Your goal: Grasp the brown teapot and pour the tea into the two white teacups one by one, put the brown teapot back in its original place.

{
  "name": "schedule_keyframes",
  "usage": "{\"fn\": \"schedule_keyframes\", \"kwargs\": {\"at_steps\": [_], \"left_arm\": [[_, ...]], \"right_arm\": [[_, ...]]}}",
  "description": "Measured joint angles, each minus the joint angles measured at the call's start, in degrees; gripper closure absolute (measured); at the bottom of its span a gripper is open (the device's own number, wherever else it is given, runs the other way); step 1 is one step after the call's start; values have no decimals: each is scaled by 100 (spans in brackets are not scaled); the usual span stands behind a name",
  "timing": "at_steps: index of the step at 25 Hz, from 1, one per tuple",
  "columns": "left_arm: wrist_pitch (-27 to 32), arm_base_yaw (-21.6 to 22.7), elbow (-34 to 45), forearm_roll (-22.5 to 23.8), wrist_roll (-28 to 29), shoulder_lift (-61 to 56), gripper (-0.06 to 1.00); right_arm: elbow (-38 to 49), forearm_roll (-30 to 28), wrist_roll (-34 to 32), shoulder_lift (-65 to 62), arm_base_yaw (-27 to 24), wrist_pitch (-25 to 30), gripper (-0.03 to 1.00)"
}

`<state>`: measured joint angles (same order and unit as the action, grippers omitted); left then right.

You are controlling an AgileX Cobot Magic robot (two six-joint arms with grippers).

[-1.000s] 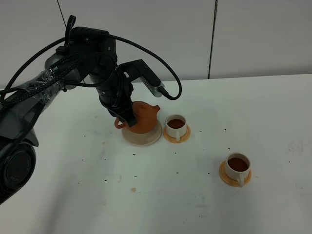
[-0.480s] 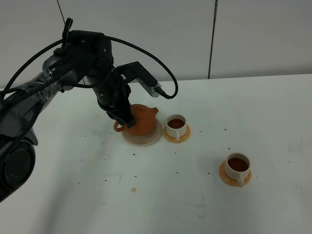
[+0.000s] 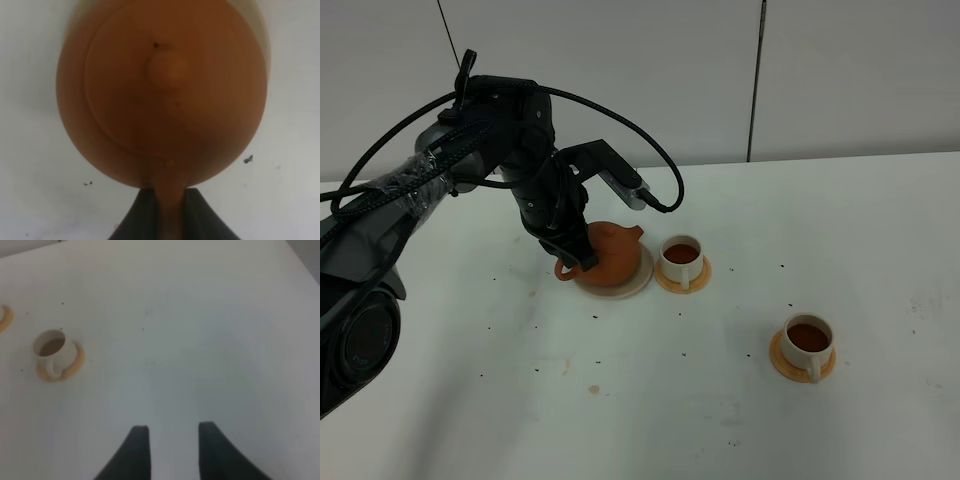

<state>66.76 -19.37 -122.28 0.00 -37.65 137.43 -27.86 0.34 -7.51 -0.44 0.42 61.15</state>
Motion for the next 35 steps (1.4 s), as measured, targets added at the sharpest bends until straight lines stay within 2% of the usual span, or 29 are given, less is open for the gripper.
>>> {"fn": "schedule_keyframes", "kwargs": {"at_steps": [24, 26, 31, 35], "left_arm": [[119, 102, -18, -167, 148, 11, 77], [119, 102, -18, -167, 150, 11, 75], [119, 102, -18, -155, 185, 11, 59], [119, 102, -18, -160, 199, 11, 52]], "right_arm": [[0, 0, 0, 0, 0, 0, 73], [0, 0, 0, 0, 0, 0, 73], [0, 0, 0, 0, 0, 0, 73], [0, 0, 0, 0, 0, 0, 73]]}}
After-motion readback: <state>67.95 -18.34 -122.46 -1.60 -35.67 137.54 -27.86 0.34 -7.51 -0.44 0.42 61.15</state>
